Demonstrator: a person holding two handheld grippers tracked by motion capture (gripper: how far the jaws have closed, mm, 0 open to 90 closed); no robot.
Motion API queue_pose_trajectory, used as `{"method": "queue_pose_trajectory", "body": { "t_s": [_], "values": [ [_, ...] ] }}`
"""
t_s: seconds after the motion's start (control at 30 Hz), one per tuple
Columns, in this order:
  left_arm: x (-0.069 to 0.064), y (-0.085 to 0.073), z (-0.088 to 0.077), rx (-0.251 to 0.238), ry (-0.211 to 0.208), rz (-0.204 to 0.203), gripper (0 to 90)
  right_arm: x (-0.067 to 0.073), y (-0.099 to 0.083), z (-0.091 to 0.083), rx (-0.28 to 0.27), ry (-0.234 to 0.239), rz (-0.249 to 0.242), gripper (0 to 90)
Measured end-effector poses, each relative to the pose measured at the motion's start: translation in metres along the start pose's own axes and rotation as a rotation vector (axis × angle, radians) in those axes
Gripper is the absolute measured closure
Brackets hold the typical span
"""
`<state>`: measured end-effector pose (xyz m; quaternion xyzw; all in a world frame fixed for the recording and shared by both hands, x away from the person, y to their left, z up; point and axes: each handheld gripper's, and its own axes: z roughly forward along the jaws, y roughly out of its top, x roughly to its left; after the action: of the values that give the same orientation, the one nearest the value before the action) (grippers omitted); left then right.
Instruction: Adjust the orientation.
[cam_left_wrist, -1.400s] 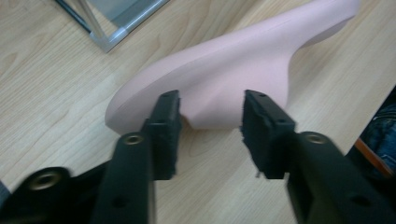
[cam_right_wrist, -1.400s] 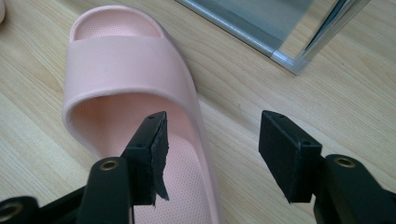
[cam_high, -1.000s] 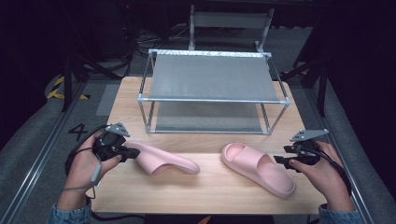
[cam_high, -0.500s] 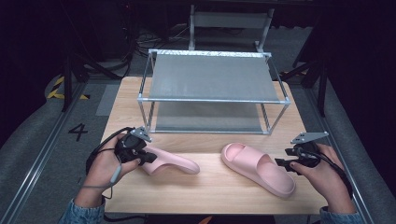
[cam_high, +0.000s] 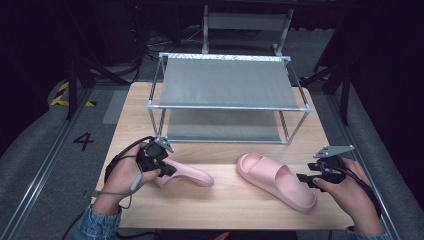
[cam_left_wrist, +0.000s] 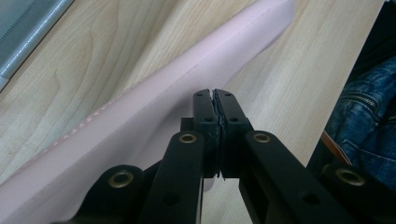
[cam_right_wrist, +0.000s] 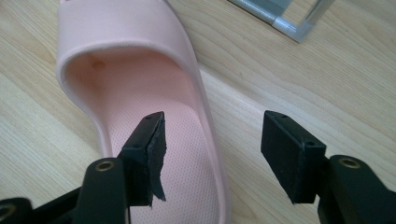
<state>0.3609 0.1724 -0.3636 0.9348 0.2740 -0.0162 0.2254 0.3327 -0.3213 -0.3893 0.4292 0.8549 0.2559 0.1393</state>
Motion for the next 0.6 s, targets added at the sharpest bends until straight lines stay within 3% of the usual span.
{"method": "queue_pose_trajectory", "body": {
  "t_s": [0.17,0.4,0.6],
  "values": [
    [0.006,0.003,0.004,0.028,0.023,-0.013,89.4,-0.002,-0.005,-0.004,0.003,-0.010,0.014,40.9],
    [0.008,0.008,0.004,0.003,0.025,-0.037,86.0,-0.003,-0.010,-0.008,-0.005,-0.019,0.026,40.6],
    [0.010,0.017,0.003,-0.062,0.070,-0.032,78.7,-0.004,-0.017,-0.013,-0.012,-0.034,0.039,40.5]
  ]
}}
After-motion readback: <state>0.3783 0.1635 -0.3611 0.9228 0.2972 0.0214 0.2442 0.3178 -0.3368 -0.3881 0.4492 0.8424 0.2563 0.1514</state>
